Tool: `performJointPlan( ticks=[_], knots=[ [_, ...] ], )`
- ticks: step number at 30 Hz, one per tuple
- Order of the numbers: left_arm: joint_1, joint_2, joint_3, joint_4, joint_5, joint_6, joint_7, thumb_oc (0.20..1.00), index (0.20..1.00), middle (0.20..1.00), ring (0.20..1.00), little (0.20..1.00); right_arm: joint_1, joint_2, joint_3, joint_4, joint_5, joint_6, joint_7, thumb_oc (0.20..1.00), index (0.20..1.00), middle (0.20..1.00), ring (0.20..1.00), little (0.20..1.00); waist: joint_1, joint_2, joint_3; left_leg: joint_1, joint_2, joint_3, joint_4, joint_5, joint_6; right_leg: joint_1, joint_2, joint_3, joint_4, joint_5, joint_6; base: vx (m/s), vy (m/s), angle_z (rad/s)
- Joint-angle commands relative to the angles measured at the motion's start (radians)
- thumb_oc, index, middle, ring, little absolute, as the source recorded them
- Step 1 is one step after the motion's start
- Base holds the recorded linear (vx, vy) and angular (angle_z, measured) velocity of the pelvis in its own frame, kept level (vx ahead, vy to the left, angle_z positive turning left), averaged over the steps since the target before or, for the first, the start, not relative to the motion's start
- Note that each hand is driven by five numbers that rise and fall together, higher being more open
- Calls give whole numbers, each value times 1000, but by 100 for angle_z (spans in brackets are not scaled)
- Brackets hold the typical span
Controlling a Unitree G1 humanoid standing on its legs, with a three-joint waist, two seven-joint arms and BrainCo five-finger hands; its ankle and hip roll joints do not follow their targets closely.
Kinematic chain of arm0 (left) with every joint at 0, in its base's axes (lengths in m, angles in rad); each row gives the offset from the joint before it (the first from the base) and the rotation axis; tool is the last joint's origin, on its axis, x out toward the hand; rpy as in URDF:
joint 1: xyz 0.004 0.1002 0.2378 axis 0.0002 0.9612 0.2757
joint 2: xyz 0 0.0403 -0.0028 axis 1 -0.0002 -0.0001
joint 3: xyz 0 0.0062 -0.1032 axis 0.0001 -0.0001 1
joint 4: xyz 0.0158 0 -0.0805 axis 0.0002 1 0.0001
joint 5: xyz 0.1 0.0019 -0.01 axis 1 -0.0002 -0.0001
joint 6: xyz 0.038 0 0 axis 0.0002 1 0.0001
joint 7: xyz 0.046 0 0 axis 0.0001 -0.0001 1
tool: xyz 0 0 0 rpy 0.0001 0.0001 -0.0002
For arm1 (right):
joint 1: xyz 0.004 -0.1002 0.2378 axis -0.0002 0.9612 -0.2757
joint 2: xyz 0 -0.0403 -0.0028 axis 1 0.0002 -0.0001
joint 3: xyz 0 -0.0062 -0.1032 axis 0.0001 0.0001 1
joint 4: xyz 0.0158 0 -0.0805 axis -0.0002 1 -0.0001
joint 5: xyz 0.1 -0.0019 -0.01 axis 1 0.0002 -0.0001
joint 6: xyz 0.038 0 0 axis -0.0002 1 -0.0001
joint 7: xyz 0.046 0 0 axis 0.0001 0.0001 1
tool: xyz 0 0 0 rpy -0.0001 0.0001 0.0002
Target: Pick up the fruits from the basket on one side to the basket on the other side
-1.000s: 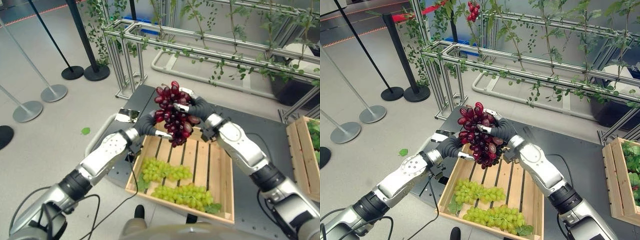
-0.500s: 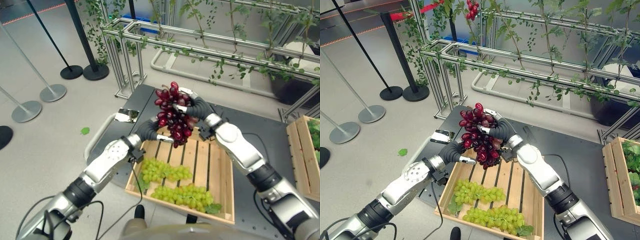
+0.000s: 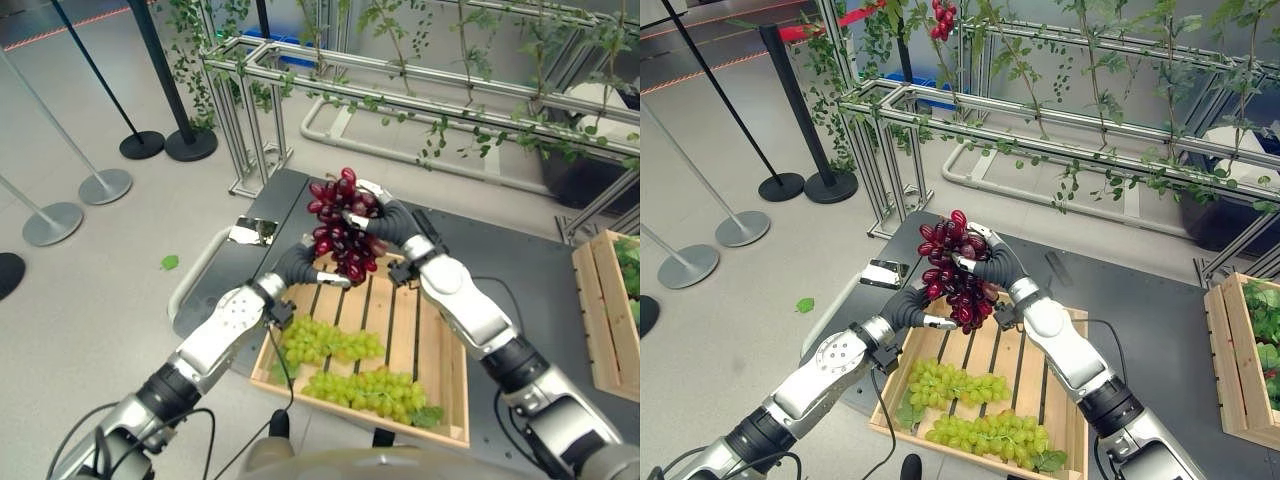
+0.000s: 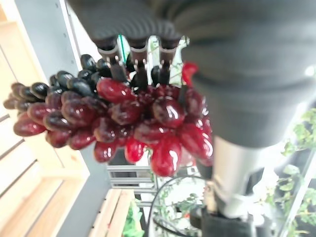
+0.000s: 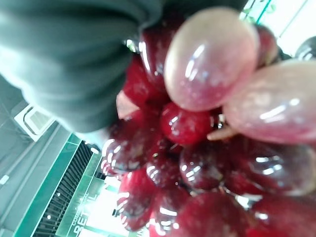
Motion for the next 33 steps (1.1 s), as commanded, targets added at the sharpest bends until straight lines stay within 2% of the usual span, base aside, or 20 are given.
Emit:
performJointPlan(
  ticks=[1,5,6,8,9,10,33],
  knots=[
    [-85,-69,-58,2,43,-85,-9,200,200,200,200,200,-89,91,1,-195,63,-134,17,200,200,200,200,200,-6,-49,-31,-27,-44,-17,109,-125,40,6,-43,-25,63,-65,53,0,0,0],
    [-77,-73,-58,3,38,-86,-2,200,200,200,200,200,-90,88,5,-196,70,-135,9,200,200,200,200,200,-5,-51,-31,-26,-43,-19,108,-123,39,6,-42,-25,62,-64,52,0,0,0],
    [-76,-75,-59,4,37,-88,0,285,285,285,285,285,-91,90,7,-197,72,-136,7,200,200,200,200,200,-5,-51,-30,-26,-43,-19,107,-123,39,6,-42,-25,62,-64,52,0,0,0],
    [-76,-77,-59,3,35,-89,2,316,316,316,316,316,-91,93,10,-196,75,-138,5,200,200,200,200,200,-4,-52,-30,-26,-43,-19,107,-123,39,6,-42,-25,63,-63,52,0,0,0],
    [-78,-81,-62,7,33,-90,7,297,297,297,297,297,-92,96,17,-198,81,-137,3,200,200,200,200,200,-5,-52,-30,-26,-43,-19,105,-122,39,5,-42,-25,63,-63,53,0,0,0],
    [-77,-81,-63,6,33,-91,8,203,203,203,203,203,-91,97,17,-198,82,-137,3,200,200,200,200,200,-4,-52,-30,-26,-43,-19,105,-122,39,4,-42,-26,63,-63,53,0,0,0],
    [-62,-87,-60,12,4,-87,9,200,200,200,200,200,-82,90,30,-181,137,-124,7,200,200,200,200,200,-1,-53,-25,-29,-47,-22,107,-122,40,2,-46,-26,60,-54,51,0,0,0]
  ],
)
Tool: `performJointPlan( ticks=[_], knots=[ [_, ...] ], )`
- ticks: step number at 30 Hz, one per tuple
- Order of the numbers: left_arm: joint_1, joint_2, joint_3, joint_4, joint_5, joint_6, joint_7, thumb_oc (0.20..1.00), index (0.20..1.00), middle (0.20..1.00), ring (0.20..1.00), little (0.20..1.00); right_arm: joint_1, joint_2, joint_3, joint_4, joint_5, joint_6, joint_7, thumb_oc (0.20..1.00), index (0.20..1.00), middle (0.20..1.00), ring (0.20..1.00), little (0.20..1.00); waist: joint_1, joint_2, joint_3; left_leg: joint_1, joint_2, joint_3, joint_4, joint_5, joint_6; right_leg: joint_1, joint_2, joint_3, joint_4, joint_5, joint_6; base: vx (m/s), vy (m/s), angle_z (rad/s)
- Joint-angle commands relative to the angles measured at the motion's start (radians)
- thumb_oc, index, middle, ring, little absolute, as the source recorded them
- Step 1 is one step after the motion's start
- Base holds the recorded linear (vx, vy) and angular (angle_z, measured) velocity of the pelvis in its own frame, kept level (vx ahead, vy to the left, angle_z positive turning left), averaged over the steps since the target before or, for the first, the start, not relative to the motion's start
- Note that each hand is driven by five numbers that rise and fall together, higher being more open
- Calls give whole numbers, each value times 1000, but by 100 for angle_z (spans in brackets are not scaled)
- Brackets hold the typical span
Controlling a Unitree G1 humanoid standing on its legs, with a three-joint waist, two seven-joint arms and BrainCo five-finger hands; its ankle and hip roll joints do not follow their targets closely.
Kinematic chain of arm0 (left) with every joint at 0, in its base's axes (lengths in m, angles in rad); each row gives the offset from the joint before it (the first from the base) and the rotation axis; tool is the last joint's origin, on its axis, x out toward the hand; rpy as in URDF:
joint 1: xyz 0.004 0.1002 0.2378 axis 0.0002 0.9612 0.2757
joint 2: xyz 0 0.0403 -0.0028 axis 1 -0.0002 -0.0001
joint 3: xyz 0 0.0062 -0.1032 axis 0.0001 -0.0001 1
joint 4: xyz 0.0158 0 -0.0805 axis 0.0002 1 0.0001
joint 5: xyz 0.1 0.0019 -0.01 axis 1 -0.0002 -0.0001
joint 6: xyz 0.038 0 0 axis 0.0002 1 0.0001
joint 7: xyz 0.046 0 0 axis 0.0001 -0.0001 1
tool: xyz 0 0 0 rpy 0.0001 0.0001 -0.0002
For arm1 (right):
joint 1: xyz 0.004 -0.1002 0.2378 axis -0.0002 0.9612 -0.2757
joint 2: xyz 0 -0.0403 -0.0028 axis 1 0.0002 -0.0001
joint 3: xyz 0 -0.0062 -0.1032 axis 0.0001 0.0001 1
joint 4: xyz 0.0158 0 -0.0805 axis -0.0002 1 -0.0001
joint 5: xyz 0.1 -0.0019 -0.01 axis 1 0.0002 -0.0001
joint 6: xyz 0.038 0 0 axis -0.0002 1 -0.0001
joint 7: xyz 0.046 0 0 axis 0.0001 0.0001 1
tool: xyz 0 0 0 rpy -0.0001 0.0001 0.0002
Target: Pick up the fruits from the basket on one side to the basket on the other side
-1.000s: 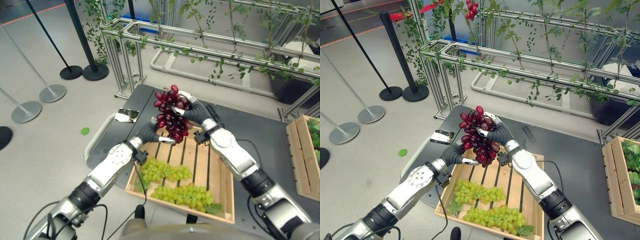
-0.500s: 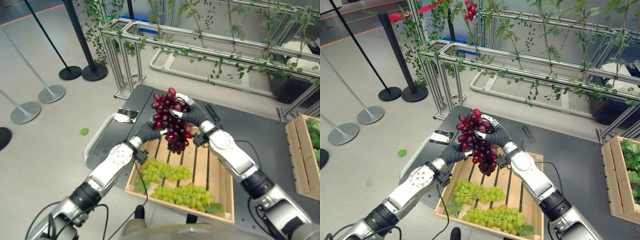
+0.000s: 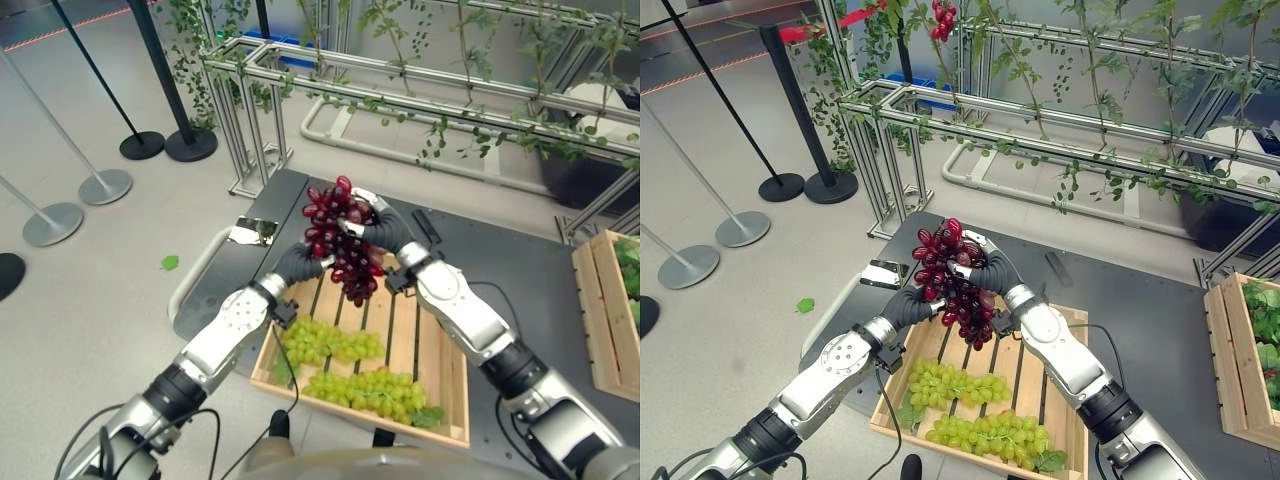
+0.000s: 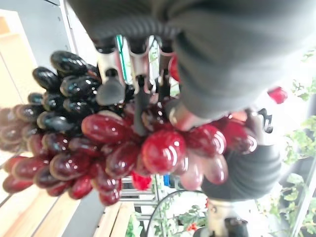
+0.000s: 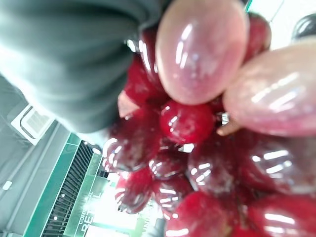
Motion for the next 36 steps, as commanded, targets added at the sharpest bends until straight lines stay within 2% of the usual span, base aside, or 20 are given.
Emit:
performJointPlan(
  ticks=[1,5,10,15,19,20,21,22,29,36],
  knots=[
    [-61,-53,-55,-26,3,-68,-34,200,200,200,200,200,-87,92,-14,-178,83,-126,12,200,200,200,200,200,0,-53,-24,-29,-46,-23,107,-122,40,2,-45,-25,65,-58,50,0,0,0],
    [-49,-51,-31,-36,-25,-75,-32,200,200,200,200,200,-77,80,-30,-190,160,-125,32,200,200,200,200,200,1,-58,-23,-30,-46,-24,112,-125,40,2,-45,-26,71,-62,49,0,0,0],
    [-37,-42,-17,-59,-70,-75,-58,200,200,200,200,200,-74,42,-79,-204,179,-135,31,200,200,200,200,200,1,-63,-26,-29,-46,-25,112,-126,38,2,-44,-33,75,-65,50,0,0,0],
    [11,-4,45,-115,-154,-79,-93,200,200,200,200,200,-41,-1,-153,-198,207,-147,31,200,200,200,200,200,4,-68,-29,-29,-44,-26,111,-128,36,3,-43,-36,75,-68,49,0,0,0],
    [60,21,101,-140,-156,-90,-103,200,200,200,200,200,-20,-29,-223,-226,190,-164,24,200,200,200,200,200,8,-70,-30,-29,-44,-26,113,-131,36,4,-43,-37,75,-69,50,8,-1,0],
    [70,26,115,-144,-156,-91,-104,567,567,567,567,567,-15,-33,-238,-234,187,-168,23,200,200,200,200,200,8,-71,-31,-28,-44,-26,113,-132,37,3,-43,-37,76,-70,50,0,0,0],
    [79,31,128,-149,-152,-96,-104,809,809,809,809,809,-12,-39,-255,-239,178,-174,19,200,200,200,200,200,9,-71,-32,-27,-44,-26,111,-132,37,3,-43,-37,75,-71,50,0,0,0],
    [88,34,142,-155,-147,-99,-101,1000,1000,1000,1000,1000,-8,-45,-272,-248,164,-178,18,200,200,200,200,200,9,-71,-33,-26,-44,-26,110,-132,37,5,-43,-36,75,-71,50,0,0,0],
    [124,24,204,-174,-152,-114,-106,1000,1000,1000,1000,1000,-12,-87,-376,-287,25,-210,-15,200,200,200,200,200,8,-72,-40,-22,-47,-28,109,-134,39,7,-43,-40,77,-74,51,0,0,0],
    [135,16,239,-177,-133,-125,-97,1000,1000,1000,1000,1000,-11,-97,-417,-288,1,-217,-20,200,200,200,200,200,9,-74,-47,-18,-46,-30,109,-138,42,11,-42,-42,80,-78,51,0,0,0]
  ],
)
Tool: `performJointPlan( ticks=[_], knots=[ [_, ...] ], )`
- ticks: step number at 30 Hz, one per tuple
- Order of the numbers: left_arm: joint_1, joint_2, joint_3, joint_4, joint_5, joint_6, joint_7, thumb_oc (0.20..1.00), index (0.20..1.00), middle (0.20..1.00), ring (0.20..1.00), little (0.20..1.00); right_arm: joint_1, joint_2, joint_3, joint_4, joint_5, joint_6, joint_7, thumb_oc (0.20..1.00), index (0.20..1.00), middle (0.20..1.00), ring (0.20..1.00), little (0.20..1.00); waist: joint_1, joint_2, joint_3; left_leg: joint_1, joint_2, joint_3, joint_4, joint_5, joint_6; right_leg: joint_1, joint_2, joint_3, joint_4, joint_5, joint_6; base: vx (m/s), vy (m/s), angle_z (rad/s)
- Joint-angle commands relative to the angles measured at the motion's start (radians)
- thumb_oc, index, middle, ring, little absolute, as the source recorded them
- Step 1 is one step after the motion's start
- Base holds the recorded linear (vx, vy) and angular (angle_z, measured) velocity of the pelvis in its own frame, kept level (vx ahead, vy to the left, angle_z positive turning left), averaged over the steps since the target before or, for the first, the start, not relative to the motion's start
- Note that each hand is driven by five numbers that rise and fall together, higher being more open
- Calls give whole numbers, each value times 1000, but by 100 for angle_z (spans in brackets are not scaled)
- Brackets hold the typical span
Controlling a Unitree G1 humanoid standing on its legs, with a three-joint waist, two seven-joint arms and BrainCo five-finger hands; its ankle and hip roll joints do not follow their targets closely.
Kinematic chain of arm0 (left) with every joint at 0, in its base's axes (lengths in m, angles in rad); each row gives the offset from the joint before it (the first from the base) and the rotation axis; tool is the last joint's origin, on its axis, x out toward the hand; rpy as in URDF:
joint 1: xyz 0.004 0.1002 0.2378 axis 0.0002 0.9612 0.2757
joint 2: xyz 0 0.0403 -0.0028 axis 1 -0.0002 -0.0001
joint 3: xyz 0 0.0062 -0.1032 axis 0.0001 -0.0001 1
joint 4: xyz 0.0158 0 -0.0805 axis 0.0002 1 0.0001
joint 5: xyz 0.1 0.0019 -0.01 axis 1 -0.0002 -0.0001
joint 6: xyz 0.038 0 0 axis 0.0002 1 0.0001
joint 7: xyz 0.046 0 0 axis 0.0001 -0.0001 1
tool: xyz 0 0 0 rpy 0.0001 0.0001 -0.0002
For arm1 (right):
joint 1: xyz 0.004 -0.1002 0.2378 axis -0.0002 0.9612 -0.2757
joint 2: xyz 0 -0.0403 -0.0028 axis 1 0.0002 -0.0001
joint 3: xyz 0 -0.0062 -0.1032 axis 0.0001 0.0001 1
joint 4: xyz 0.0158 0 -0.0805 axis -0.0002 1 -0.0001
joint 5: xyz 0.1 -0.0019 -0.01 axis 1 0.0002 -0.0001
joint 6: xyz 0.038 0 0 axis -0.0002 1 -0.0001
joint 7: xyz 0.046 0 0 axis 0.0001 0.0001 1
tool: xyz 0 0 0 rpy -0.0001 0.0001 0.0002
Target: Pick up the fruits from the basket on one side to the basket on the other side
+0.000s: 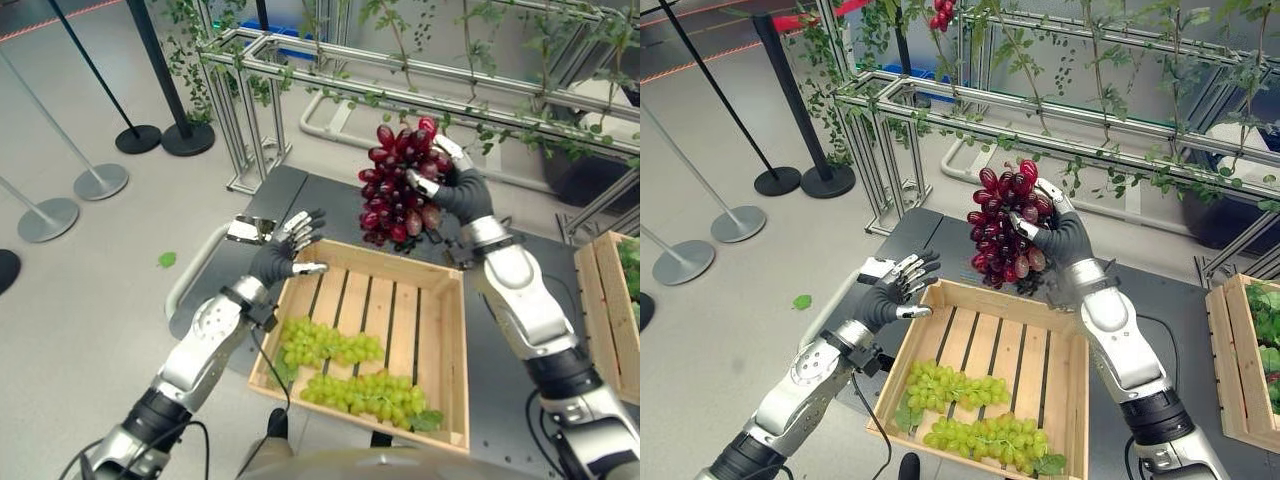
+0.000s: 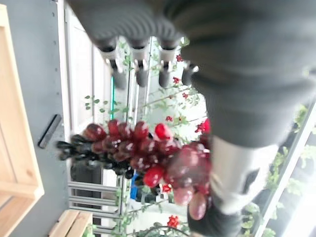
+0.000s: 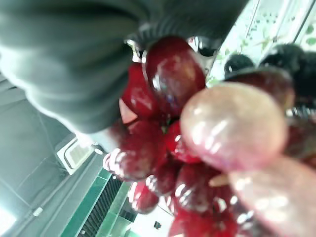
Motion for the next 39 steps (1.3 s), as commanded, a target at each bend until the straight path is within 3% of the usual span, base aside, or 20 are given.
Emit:
performJointPlan(
  ticks=[1,14,23,26,32,39],
  knots=[
    [-8,22,44,-56,-4,-80,-4,1000,1000,1000,1000,1000,-91,11,-102,-135,-1,-125,-24,200,200,200,200,200,9,-62,-55,-28,-43,-28,137,-135,40,-11,-43,-32,121,-83,47,0,0,0],
    [-14,11,65,-47,43,-92,14,1000,1000,1000,1000,1000,-91,20,-86,-138,26,-116,12,200,200,200,200,200,9,-61,-58,-26,-42,-28,137,-136,40,-9,-42,-30,121,-86,43,0,0,0],
    [-85,-10,7,-18,93,-96,35,1000,1000,1000,1000,1000,-124,53,-6,-128,1,-106,27,200,200,200,200,200,5,-58,-57,-26,-42,-30,137,-135,41,-9,-41,-33,121,-88,42,0,0,0],
    [-98,-18,0,-10,124,-100,61,1000,1000,1000,1000,1000,-149,67,18,-111,-50,-106,1,200,200,200,200,200,7,-56,-57,-25,-43,-29,138,-136,42,-8,-41,-34,121,-88,42,0,0,0],
    [-87,-59,24,-33,332,-140,254,1000,1000,1000,1000,1000,-197,90,64,-76,-251,-92,-118,200,200,200,200,200,15,-57,-49,-30,-43,-31,140,-136,43,-12,-42,-32,123,-88,41,0,0,0],
    [-106,-93,-21,-5,371,-123,331,1000,1000,1000,1000,1000,-242,152,118,-44,-330,-70,-212,200,200,200,200,200,16,-57,-41,-32,-46,-31,142,-136,45,-11,-42,-31,119,-86,42,0,0,0]
  ],
)
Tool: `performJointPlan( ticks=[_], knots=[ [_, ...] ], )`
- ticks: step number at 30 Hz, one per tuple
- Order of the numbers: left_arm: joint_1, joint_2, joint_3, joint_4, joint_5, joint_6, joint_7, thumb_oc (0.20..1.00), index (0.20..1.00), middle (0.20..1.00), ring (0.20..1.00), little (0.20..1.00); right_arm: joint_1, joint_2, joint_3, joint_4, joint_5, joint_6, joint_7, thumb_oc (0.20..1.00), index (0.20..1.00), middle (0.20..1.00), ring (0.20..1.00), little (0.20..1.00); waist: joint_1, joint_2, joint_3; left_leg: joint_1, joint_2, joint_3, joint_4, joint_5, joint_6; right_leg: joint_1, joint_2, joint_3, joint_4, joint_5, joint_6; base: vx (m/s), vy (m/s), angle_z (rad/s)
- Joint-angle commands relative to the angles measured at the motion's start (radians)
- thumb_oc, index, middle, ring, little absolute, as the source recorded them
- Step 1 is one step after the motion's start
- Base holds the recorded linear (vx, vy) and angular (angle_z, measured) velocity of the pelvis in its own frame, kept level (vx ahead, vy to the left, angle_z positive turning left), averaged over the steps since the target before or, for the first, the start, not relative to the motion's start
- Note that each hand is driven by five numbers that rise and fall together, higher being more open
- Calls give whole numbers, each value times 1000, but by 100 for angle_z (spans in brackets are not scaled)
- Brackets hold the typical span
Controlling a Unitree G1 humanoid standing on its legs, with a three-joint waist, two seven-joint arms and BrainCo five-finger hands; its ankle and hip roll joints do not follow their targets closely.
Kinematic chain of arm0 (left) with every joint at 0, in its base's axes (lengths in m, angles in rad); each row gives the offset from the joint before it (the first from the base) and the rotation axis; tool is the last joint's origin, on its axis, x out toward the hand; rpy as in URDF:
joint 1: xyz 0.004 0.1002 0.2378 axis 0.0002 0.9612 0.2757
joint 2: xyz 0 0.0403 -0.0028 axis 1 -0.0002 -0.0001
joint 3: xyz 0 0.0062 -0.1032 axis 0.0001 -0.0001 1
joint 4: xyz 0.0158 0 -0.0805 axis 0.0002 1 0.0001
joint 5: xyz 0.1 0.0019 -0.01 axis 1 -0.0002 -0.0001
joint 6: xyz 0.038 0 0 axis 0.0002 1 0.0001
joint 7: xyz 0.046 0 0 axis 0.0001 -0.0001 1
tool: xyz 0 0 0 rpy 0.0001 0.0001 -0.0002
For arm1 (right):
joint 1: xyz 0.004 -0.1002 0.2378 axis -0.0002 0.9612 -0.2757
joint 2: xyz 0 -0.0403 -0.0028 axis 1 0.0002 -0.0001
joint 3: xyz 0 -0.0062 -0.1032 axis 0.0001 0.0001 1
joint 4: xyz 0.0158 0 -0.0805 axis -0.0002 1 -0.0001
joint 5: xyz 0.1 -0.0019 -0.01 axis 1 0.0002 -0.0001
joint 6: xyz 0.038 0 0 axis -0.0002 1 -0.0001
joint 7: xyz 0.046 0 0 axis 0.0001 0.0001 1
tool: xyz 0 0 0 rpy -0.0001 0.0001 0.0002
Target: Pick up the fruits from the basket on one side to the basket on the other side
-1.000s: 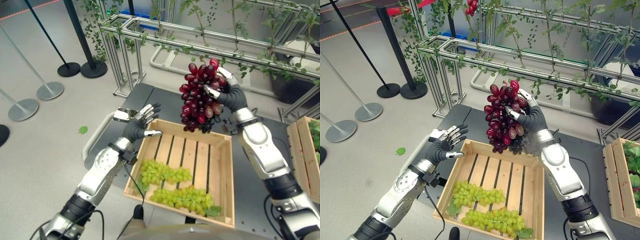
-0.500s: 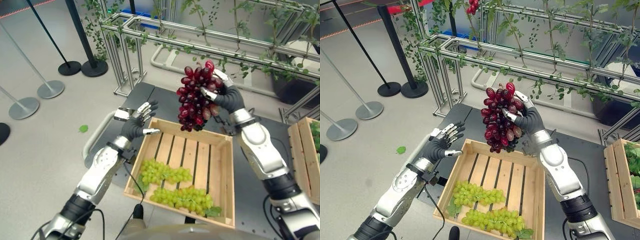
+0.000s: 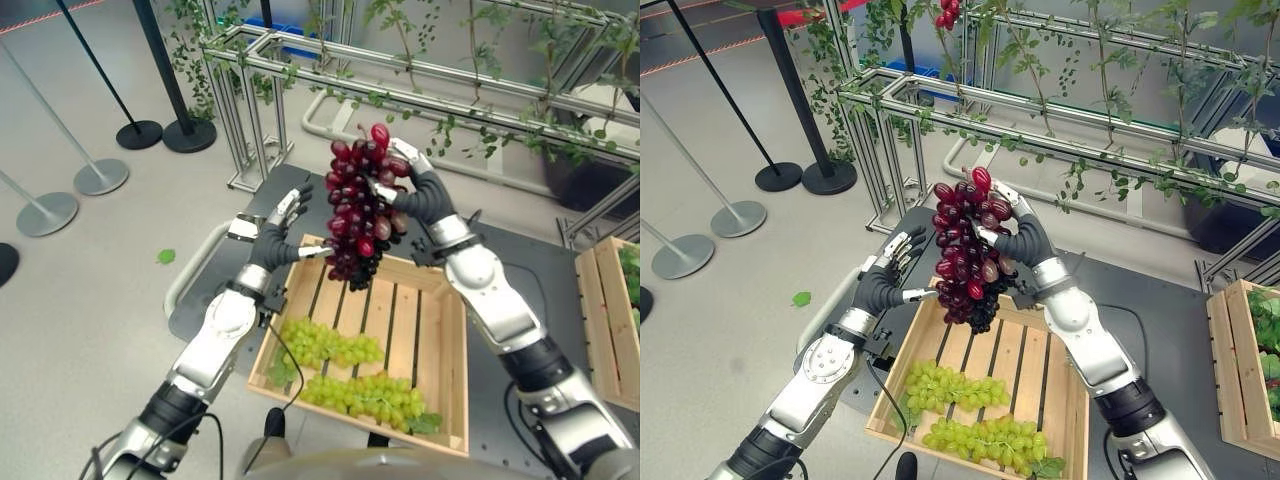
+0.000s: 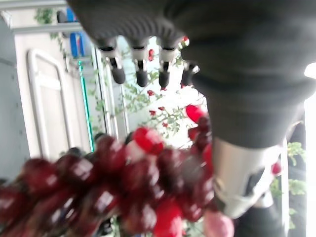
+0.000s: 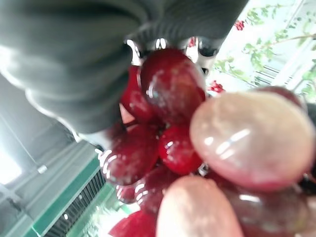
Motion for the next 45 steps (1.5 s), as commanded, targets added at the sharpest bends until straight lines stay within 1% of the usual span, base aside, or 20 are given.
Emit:
performJointPlan(
  ticks=[1,4,9,10,13,17,23,27,30,38,40,41,42,45],
  knots=[
    [-72,-10,-18,-2,41,-54,47,1000,1000,1000,1000,1000,-141,36,-39,-61,-51,-68,-94,200,200,200,200,200,14,-44,-50,-49,-42,-29,152,-136,46,-35,-41,-26,139,-89,40,0,0,0],
    [-84,-23,-30,11,39,-46,73,1000,1000,1000,1000,1000,-161,56,-19,-55,-116,-54,-133,200,200,200,200,200,13,-42,-48,-52,-42,-30,154,-136,47,-37,-42,-25,140,-89,39,0,0,0],
    [-91,-35,-50,18,21,-37,95,1000,1000,1000,1000,1000,-191,90,12,-38,-171,-39,-185,200,200,200,200,200,16,-41,-41,-52,-44,-29,155,-136,48,-38,-41,-24,140,-90,39,0,0,0],
    [-93,-38,-57,19,23,-38,101,1000,1000,1000,1000,1000,-201,94,23,-42,-211,-33,-203,200,200,200,200,200,17,-40,-38,-54,-44,-29,157,-137,48,-39,-42,-22,141,-90,39,0,0,0],
    [-94,-37,-62,20,24,-37,107,1000,1000,1000,1000,1000,-214,97,34,-37,-235,-27,-215,200,200,200,200,200,18,-40,-37,-54,-43,-28,158,-137,48,-40,-42,-21,141,-89,40,0,0,0],
    [-103,-45,-72,34,26,-31,126,1000,1000,1000,1000,1000,-224,120,58,-26,-219,-27,-229,200,200,200,200,200,18,-40,-32,-56,-44,-25,158,-137,49,-43,-43,-21,141,-87,40,0,0,0],
    [-108,-49,-68,35,33,-30,141,1000,1000,1000,1000,1000,-213,122,99,-65,-238,-29,-201,200,200,200,200,200,16,-40,-28,-56,-45,-24,158,-138,49,-45,-45,-19,142,-87,41,0,0,0],
    [-104,-45,-52,18,26,-34,146,1000,1000,1000,1000,1000,-202,120,111,-77,-215,-35,-184,200,200,200,200,200,16,-41,-27,-57,-43,-23,158,-138,49,-46,-44,-17,141,-87,41,0,0,0],
    [-96,-38,-36,7,18,-35,145,1000,1000,1000,1000,1000,-186,123,115,-105,-170,-44,-160,200,200,200,200,200,15,-41,-27,-58,-42,-21,160,-138,48,-47,-44,-16,141,-86,41,0,0,0],
    [-78,-29,-8,-19,0,-39,142,1000,1000,1000,1000,1000,-178,115,126,-132,-129,-60,-137,200,200,200,200,200,12,-41,-26,-58,-40,-18,162,-139,46,-52,-42,-10,142,-85,40,0,0,0],
    [-75,-29,-1,-22,-4,-40,142,514,514,514,514,514,-171,116,127,-146,-107,-65,-125,200,200,200,200,200,11,-41,-25,-58,-39,-19,161,-138,46,-52,-42,-9,142,-85,39,0,0,0],
    [-74,-29,-1,-22,-4,-40,142,454,454,454,454,454,-170,116,127,-146,-106,-65,-124,200,200,200,200,200,11,-41,-25,-58,-39,-19,161,-138,46,-52,-42,-9,142,-85,39,0,0,0],
    [-71,-26,5,-24,-6,-40,138,200,200,200,200,200,-163,114,128,-159,-88,-68,-110,200,200,200,200,200,10,-40,-24,-58,-39,-19,161,-138,46,-53,-41,-9,142,-85,39,0,0,0],
    [-59,-21,15,-33,-6,-42,133,200,200,200,200,200,-156,109,127,-169,-68,-74,-100,200,200,200,200,200,11,-41,-23,-59,-38,-20,162,-138,45,-54,-40,-9,142,-84,38,0,0,0]
  ],
)
